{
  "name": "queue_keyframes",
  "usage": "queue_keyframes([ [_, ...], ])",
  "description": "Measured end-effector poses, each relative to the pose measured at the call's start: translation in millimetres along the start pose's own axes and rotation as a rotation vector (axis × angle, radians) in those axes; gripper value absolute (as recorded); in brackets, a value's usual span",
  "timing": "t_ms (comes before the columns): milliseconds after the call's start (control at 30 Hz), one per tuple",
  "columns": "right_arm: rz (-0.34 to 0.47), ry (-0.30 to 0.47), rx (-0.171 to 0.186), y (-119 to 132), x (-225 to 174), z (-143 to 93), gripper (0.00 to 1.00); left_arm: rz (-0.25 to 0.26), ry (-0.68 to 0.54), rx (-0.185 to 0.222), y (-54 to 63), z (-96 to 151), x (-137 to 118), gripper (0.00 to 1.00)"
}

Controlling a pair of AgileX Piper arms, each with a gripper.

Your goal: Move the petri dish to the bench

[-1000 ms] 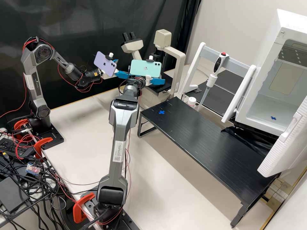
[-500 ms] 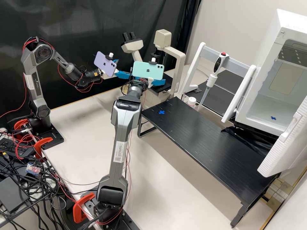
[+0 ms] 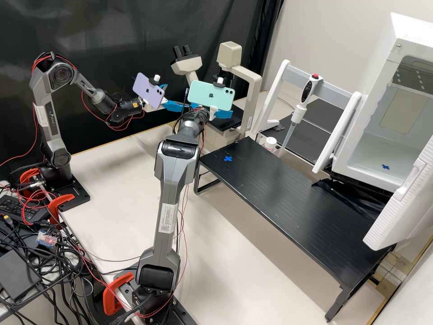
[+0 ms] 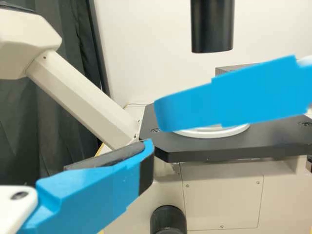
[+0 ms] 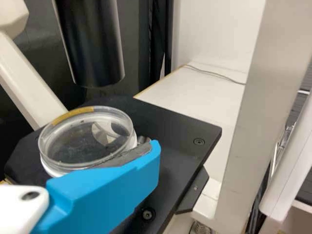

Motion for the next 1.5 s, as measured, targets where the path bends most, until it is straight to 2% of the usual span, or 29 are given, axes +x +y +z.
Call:
queue_keyframes([
  [167,0.018,-0.014,-0.033,-1,7,-2,1.0,0.0,0.0,0.0,0.0,0,0,1.0],
  [500,0.03,-0.039,-0.062,-1,23,-3,1.0,0.0,0.0,0.0,0.0,0,0,1.0],
  [800,0.018,-0.075,-0.067,-6,31,3,1.0,0.0,0.0,0.0,0.0,0,0,1.0],
  [900,0.011,-0.089,-0.052,-10,34,7,1.0,0.0,0.0,0.0,0.0,0,0,1.0],
  [1100,0.009,-0.091,-0.053,-11,34,8,1.0,0.0,0.0,0.0,0.0,0,0,1.0],
  [1133,0.009,-0.091,-0.053,-11,34,8,0.0,0.0,0.0,0.0,0.0,0,0,1.0],
  [1500,0.004,-0.109,-0.05,-11,34,15,0.0,0.0,0.0,0.0,0.0,0,0,1.0],
])
